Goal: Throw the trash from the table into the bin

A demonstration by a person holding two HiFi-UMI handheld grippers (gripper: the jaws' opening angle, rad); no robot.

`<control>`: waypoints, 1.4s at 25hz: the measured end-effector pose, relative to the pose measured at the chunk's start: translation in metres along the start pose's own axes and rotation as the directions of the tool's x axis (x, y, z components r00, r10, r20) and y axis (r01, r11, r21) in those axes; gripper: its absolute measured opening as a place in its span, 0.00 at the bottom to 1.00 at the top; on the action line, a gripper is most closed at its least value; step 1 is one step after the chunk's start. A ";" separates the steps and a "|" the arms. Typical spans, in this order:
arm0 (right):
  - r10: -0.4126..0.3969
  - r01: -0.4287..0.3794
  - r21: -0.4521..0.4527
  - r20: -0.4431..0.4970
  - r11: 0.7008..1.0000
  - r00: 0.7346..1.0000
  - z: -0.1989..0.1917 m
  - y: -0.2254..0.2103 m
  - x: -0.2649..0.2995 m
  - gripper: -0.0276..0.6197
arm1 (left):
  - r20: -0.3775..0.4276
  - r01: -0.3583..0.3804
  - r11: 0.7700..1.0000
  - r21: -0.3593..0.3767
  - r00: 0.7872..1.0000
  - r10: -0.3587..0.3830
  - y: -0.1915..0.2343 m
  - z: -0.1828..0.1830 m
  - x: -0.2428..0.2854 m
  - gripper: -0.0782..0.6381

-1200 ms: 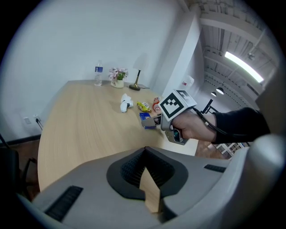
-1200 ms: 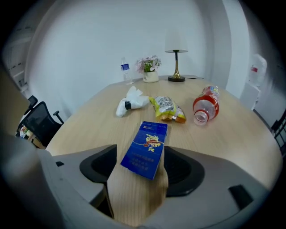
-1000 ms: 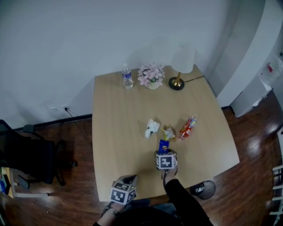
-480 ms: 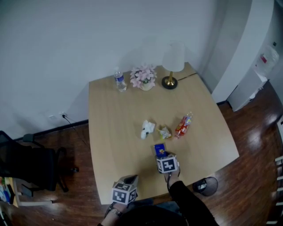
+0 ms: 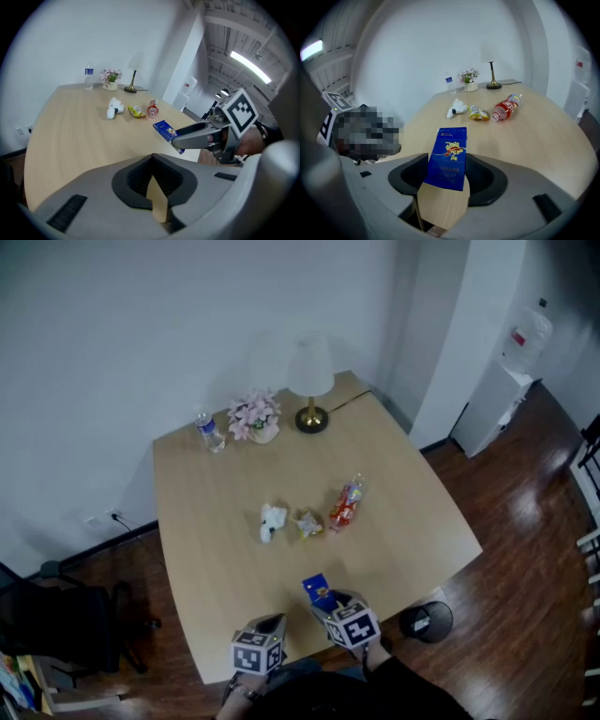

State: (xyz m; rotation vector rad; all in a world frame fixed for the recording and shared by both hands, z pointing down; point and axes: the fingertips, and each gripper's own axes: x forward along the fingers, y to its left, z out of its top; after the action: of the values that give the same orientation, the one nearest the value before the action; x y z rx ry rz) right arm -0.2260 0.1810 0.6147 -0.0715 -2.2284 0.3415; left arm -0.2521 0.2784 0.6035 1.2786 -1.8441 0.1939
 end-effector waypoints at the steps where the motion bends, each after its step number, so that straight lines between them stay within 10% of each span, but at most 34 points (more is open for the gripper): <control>1: 0.008 -0.008 0.001 -0.002 1.000 1.000 -0.003 0.000 -0.008 0.45 | -0.007 0.006 1.000 0.004 1.000 -0.006 -0.005 0.001 0.004 0.11; 12: -0.115 0.098 0.180 0.089 0.979 0.989 -0.053 -0.087 -0.105 0.45 | -0.098 0.192 0.960 0.205 0.980 -0.175 -0.126 0.023 0.064 0.11; 19: -0.255 0.195 0.377 0.117 0.906 0.960 -0.124 -0.147 -0.174 0.45 | -0.208 0.354 0.863 0.360 0.932 -0.296 -0.231 0.023 0.102 0.11; 29: -0.416 0.267 0.631 0.097 0.728 0.904 -0.240 -0.201 -0.243 0.44 | -0.384 0.525 0.696 0.489 0.847 -0.369 -0.351 -0.011 0.139 0.11; 35: -0.437 0.273 0.687 0.071 0.673 0.897 -0.291 -0.230 -0.266 0.45 | -0.458 0.569 0.657 0.495 0.813 -0.360 -0.404 -0.040 0.160 0.11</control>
State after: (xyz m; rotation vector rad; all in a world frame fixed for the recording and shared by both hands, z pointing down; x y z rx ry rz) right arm 0.1815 -0.0206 0.6482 0.8296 -2.1429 0.9434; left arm 0.0861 0.0036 0.6112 2.0033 -1.1201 0.7219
